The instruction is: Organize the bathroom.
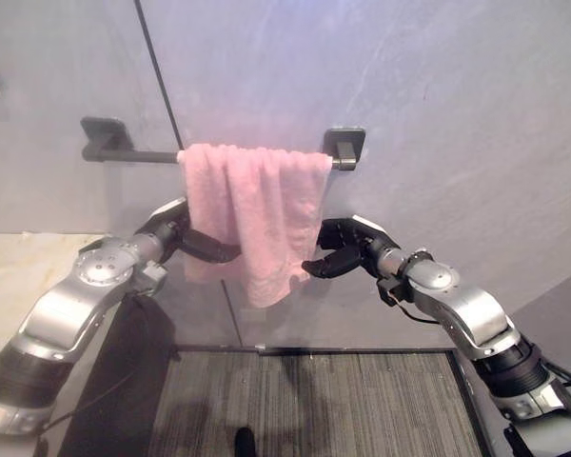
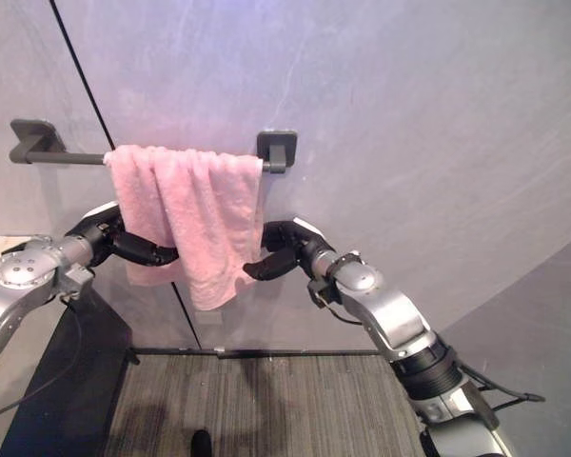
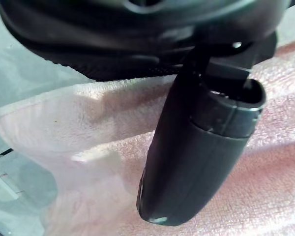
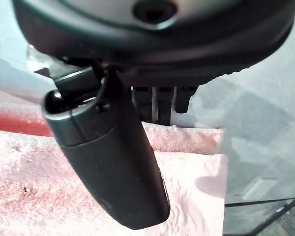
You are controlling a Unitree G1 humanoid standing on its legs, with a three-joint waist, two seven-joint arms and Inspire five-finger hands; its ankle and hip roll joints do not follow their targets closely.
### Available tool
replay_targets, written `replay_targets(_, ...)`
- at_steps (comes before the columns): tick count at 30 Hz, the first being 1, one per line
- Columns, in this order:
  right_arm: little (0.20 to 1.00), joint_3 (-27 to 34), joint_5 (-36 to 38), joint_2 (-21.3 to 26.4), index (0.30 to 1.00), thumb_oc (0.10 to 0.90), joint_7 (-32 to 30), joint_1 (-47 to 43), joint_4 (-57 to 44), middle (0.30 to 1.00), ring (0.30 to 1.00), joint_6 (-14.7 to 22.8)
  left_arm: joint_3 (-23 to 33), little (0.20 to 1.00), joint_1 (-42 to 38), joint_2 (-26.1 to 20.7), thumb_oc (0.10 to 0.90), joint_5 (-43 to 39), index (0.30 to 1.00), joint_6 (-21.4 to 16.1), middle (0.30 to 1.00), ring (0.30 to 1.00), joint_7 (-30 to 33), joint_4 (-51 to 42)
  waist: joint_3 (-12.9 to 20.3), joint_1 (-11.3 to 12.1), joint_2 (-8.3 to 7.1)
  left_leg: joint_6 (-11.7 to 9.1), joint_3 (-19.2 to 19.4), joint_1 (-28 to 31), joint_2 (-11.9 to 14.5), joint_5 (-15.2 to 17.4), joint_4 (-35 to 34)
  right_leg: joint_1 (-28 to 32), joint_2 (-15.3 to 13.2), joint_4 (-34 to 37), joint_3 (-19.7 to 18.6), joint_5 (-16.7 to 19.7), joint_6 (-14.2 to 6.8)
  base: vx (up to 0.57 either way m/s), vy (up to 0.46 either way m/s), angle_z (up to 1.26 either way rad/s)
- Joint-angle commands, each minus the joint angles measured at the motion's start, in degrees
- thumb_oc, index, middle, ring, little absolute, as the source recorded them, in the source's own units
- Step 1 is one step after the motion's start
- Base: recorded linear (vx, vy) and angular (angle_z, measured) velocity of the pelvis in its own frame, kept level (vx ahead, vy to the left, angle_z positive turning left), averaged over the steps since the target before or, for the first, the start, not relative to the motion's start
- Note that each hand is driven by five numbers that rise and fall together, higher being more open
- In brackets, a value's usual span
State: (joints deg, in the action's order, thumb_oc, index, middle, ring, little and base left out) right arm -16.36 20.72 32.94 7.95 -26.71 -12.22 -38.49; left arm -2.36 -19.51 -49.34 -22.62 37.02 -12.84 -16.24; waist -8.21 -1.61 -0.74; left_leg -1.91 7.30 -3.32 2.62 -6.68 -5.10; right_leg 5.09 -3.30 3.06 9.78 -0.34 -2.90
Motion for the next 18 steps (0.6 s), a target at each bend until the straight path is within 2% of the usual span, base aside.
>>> replay_targets(1,0.422,5.63,-3.21,-0.28,0.422,0.482,-2.51,-6.48,-0.67,0.422,0.422,5.41,8.67,0.394,-3.52,0.05,0.463,2.9,0.394,-0.04,0.394,0.394,1.71,4.1,6.58,-0.06,1.04,-2.53,3.21,5.39,4.32,7.0,2.35,-2.74,-3.79,-2.85,-2.68,-2.01,-7.78,0.0,0.0,0.0)
replay_targets(2,0.3,5.49,-3.6,-0.35,0.3,0.4,-2.09,-6.42,-0.61,0.3,0.3,5.42,8.28,0.3,-3.58,0.49,0.4,2.11,0.3,0.77,0.3,0.3,1.74,4.04,6.62,-0.12,1.05,-2.54,3.26,5.4,4.32,7.01,2.35,-2.76,-3.82,-2.86,-2.65,-2.01,-7.8,0.0,0.0,0.0)
replay_targets(18,0.3,4.74,-4.26,-0.94,0.3,0.4,-1.0,-6.89,0.31,0.3,0.3,5.97,6.18,0.3,-5.23,1.77,0.4,1.63,0.3,0.79,0.3,0.3,3.44,5.25,6.47,-0.35,1.15,-2.36,3.58,5.61,4.22,7.2,2.37,-2.66,-3.88,-2.87,-2.53,-2.09,-7.93,0.0,0.0,0.0)
